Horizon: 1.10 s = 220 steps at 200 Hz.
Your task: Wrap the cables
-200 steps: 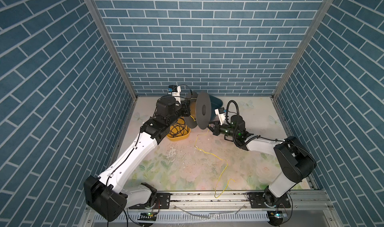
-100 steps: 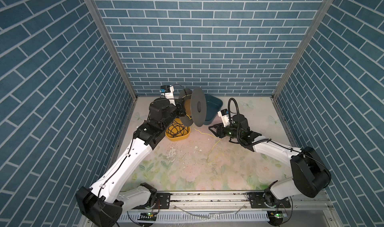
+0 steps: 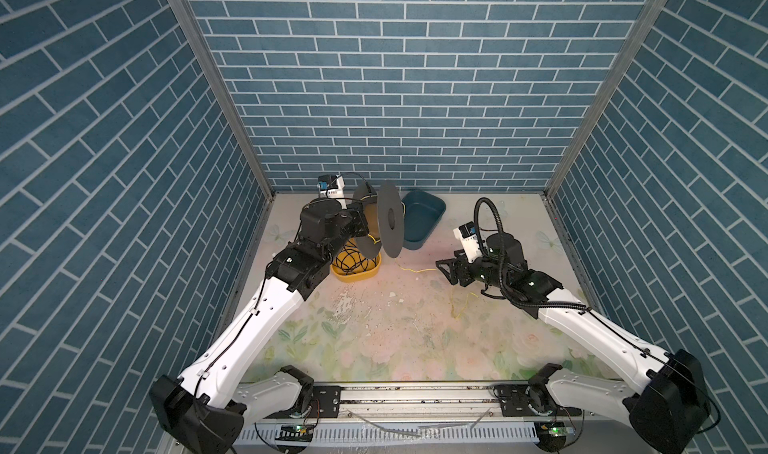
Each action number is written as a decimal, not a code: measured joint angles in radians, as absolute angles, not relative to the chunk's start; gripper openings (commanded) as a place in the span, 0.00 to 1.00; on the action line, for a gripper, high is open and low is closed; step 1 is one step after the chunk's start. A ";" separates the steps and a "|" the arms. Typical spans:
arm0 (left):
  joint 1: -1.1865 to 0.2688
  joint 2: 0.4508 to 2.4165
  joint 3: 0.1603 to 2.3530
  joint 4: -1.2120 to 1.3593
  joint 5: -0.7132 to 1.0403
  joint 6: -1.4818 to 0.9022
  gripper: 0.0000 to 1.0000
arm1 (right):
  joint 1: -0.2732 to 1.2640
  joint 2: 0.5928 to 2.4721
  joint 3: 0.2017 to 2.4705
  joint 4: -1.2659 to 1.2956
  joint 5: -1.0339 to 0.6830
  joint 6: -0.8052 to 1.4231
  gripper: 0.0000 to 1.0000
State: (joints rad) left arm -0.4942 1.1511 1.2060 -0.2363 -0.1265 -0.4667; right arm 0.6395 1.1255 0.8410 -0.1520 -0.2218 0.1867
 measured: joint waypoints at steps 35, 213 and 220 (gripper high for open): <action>-0.503 1.151 1.206 -0.241 -0.139 -0.471 0.00 | 0.675 1.068 0.860 -0.245 -0.224 0.121 0.75; -0.511 1.186 1.205 -0.242 -0.154 -0.475 0.00 | 0.914 1.455 1.062 -0.218 -0.072 -0.225 0.58; -0.511 1.186 1.205 -0.243 -0.154 -0.475 0.00 | 0.917 1.468 1.065 -0.216 -0.062 -0.233 0.56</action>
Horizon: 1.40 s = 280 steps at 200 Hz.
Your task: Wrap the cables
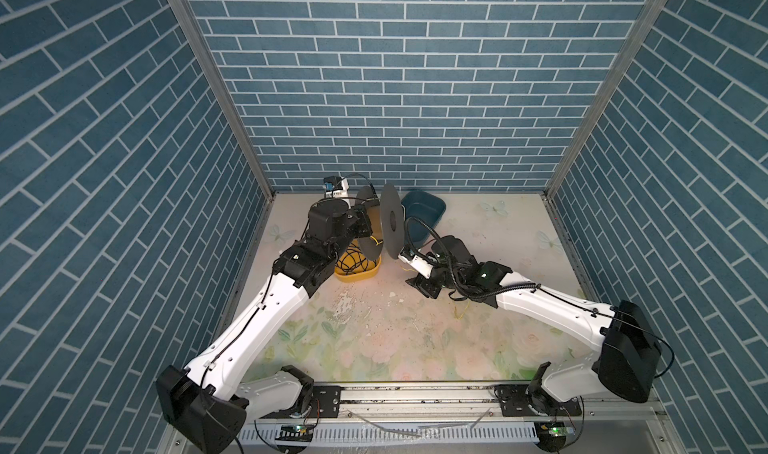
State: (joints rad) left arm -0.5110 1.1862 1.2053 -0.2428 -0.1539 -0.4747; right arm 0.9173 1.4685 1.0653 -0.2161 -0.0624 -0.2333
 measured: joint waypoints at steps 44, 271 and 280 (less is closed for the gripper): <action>-0.510 1.196 1.205 -0.257 -0.169 -0.455 0.00 | 0.939 1.530 1.089 -0.198 0.013 -0.266 0.36; -0.506 1.272 1.257 -0.302 -0.157 -0.459 0.00 | 1.032 1.443 0.986 -0.086 0.175 -0.310 0.00; -0.504 1.276 1.258 -0.303 -0.155 -0.463 0.00 | 1.034 1.435 0.974 -0.081 0.159 -0.296 0.00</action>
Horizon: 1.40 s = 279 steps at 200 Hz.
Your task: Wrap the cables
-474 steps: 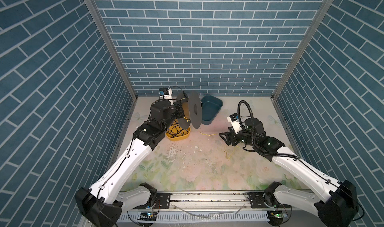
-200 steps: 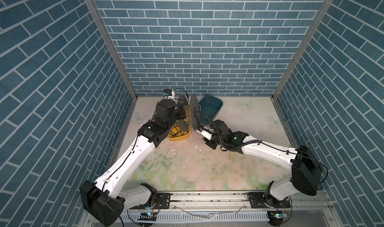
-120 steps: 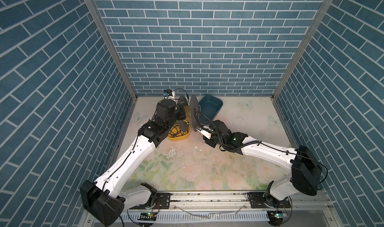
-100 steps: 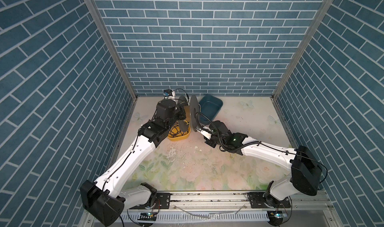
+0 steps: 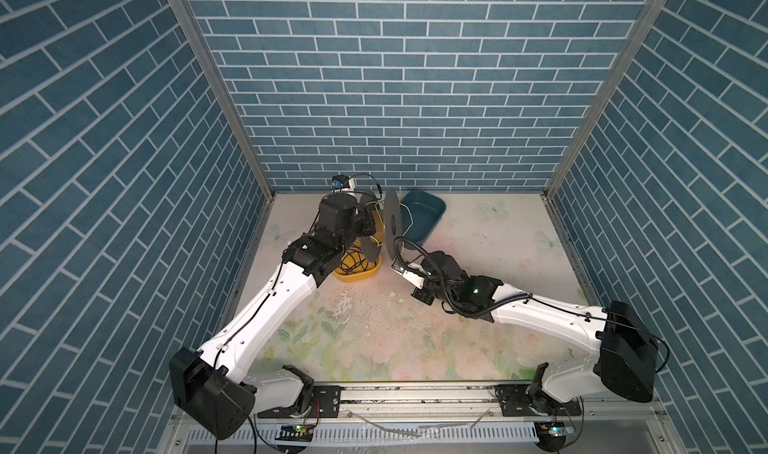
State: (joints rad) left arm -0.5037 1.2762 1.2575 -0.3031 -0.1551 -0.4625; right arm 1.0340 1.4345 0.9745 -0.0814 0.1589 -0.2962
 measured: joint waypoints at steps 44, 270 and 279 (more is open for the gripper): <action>-0.477 1.292 1.259 -0.303 -0.133 -0.490 0.00 | 1.034 1.398 0.922 -0.038 0.012 -0.203 0.00; -0.424 1.305 1.185 -0.216 -0.208 -0.542 0.00 | 1.098 1.404 1.260 -0.229 -0.315 -0.062 0.00; -0.441 1.305 1.185 -0.212 -0.233 -0.525 0.00 | 1.098 1.404 1.291 -0.261 -0.295 -0.070 0.00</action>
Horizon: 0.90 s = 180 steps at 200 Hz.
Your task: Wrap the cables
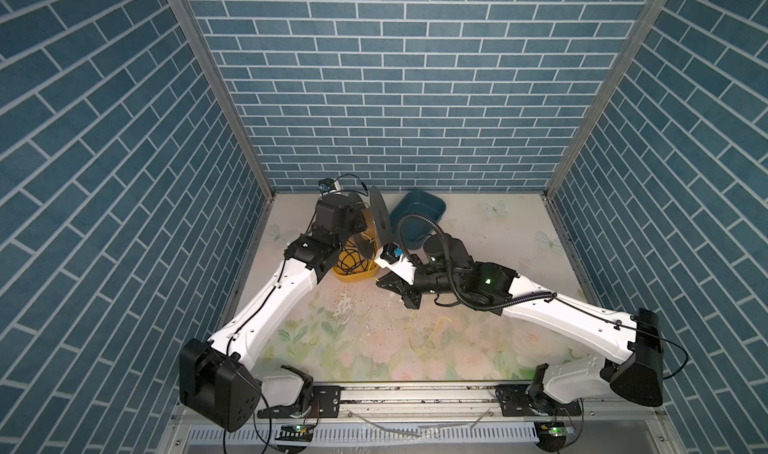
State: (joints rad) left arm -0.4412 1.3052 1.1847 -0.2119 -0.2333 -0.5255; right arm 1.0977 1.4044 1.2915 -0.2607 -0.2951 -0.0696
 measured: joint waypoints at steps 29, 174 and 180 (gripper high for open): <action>-0.493 1.305 1.185 -0.204 -0.318 -0.471 0.00 | 1.098 1.404 1.375 -0.351 -0.223 -0.100 0.00; -0.714 1.377 1.213 -0.238 -0.521 -0.290 0.00 | 1.014 1.342 1.506 -0.524 0.197 -0.189 0.00; -0.723 1.380 1.214 -0.244 -0.522 -0.286 0.00 | 1.005 1.340 1.506 -0.524 0.210 -0.189 0.00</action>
State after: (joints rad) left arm -0.7231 1.3800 1.2137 -0.2440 -0.5224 -0.2863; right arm 1.0054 1.3399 1.5059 -0.5240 0.2104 -0.1886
